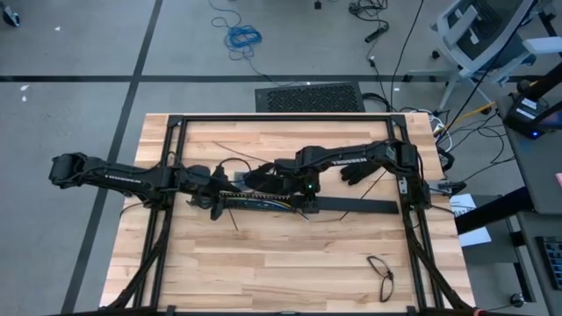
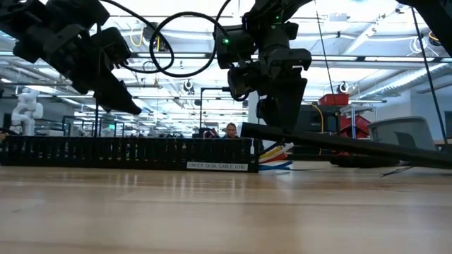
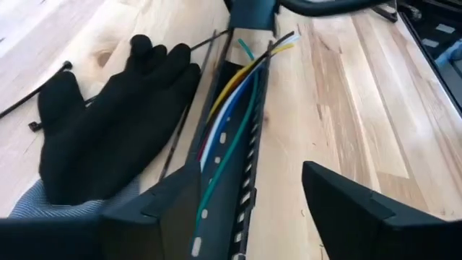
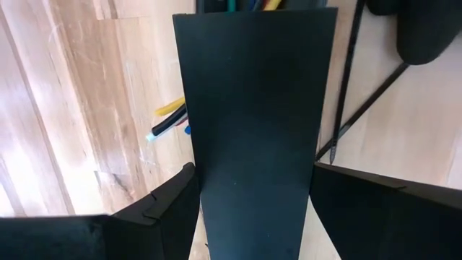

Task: Ziptie cables
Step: Close the cable duct

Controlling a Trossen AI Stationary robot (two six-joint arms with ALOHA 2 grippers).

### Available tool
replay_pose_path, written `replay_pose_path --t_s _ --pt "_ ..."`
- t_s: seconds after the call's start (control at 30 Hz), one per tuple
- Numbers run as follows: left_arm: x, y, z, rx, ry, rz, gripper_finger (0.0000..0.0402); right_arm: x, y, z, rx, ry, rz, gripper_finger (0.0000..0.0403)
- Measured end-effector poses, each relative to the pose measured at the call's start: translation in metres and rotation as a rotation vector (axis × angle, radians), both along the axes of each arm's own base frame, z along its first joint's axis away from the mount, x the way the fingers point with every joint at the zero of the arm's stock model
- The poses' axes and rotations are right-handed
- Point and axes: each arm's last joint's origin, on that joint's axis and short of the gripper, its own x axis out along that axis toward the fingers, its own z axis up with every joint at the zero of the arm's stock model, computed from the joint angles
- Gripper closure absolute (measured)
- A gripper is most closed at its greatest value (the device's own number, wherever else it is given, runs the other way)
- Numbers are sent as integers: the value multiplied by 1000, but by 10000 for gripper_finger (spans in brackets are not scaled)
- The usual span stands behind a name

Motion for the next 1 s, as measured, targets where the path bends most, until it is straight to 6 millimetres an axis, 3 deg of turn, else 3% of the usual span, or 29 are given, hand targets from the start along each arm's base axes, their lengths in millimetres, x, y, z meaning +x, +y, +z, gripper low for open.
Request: replay_pose_path --t_s 0.33,0.67,1.0 --pt "9 0 0 53 -50 -28 126 0 -6 0 0 0 -25 172" --pt "21 1 -18 154 16 -89 124 -2 -3 1 70 12 -31 172" --pt "24 2 -18 169 -11 -76 124 -3 2 1 94 45 -53 172"
